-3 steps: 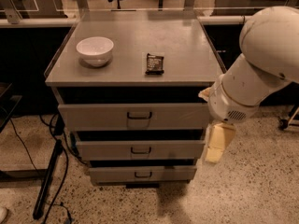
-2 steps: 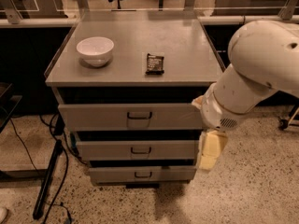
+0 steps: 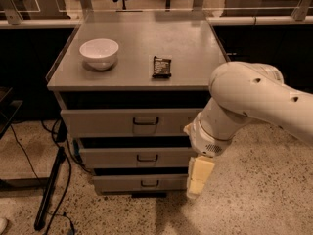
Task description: Open middle drawer
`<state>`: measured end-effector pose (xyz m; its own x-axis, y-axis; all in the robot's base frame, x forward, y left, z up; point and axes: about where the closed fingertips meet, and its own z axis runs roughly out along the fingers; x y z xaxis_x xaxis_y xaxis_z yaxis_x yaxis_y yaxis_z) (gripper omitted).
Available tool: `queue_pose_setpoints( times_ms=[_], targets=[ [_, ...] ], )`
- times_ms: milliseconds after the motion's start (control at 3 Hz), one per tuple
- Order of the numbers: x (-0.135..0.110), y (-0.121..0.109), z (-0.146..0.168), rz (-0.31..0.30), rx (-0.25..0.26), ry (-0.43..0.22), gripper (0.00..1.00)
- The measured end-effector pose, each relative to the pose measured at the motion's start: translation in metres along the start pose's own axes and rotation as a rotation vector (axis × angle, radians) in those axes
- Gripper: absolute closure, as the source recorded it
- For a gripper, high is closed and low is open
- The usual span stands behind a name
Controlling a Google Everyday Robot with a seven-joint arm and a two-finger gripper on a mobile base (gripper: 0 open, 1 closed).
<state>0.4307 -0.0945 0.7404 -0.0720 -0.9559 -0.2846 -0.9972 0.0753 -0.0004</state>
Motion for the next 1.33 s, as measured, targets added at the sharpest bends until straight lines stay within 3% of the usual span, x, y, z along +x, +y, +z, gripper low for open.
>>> queue_pose_setpoints(
  times_ms=[333, 667, 1000, 1333],
  targets=[
    [0.000, 0.000, 0.000, 0.000, 0.000, 0.000, 0.00],
    [-0.009, 0.008, 0.029, -0.016, -0.042, -0.018, 0.00],
    [-0.029, 0.000, 0.091, -0.026, -0.086, -0.054, 0.00],
    [-0.029, 0.000, 0.092, -0.026, -0.087, -0.055, 0.00]
  ],
)
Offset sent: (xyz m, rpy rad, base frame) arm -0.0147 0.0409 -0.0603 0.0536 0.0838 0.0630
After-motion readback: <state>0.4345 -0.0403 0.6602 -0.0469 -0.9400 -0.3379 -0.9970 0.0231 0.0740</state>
